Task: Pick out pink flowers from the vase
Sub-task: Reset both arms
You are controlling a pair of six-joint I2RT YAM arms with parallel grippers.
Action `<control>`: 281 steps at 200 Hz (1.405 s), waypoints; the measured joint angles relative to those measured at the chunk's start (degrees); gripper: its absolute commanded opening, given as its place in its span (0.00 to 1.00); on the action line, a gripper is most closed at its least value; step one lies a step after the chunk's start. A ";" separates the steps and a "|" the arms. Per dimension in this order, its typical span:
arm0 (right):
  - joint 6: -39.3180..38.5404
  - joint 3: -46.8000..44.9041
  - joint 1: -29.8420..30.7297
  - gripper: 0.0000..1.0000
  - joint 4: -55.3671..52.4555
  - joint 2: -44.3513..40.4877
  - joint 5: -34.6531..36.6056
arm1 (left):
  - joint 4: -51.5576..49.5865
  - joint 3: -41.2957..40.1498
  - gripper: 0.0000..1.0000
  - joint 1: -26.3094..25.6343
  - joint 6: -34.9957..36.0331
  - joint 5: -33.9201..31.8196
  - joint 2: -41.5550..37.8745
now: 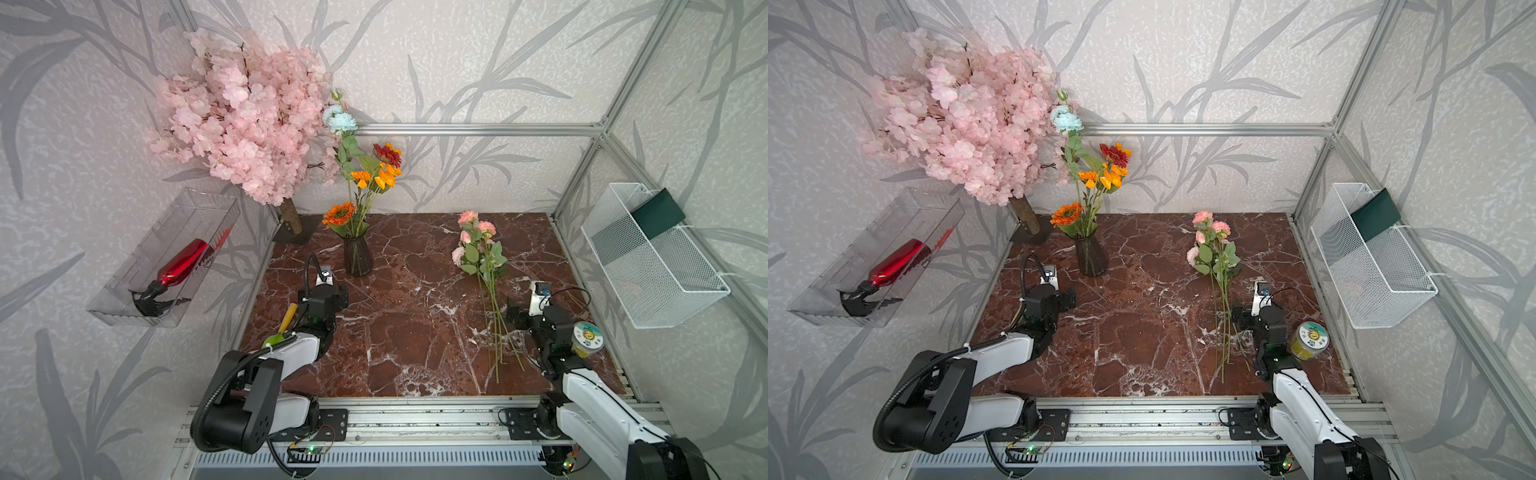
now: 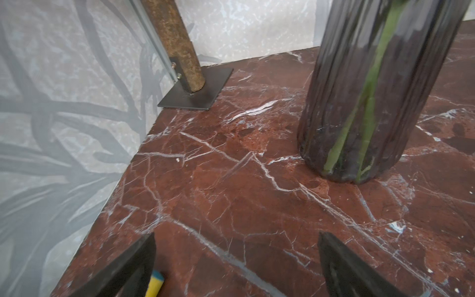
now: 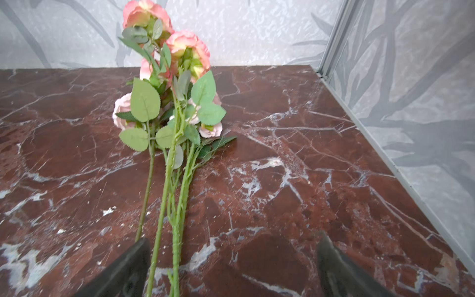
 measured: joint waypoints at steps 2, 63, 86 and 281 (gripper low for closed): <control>0.00 0.00 0.00 0.99 0.55 0.42 0.17 | 0.37 0.00 0.99 0.09 0.17 0.26 0.48; -0.74 1.38 -0.15 0.99 16.65 19.74 -1.66 | 9.18 0.17 0.99 4.85 0.35 4.33 6.69; -2.43 2.45 -0.15 0.99 25.18 27.41 -3.58 | 19.56 -2.56 0.99 6.99 -0.46 7.04 10.62; -7.67 12.35 0.02 0.99 30.25 40.44 -11.41 | 14.97 -0.48 0.99 8.63 -1.99 11.76 11.08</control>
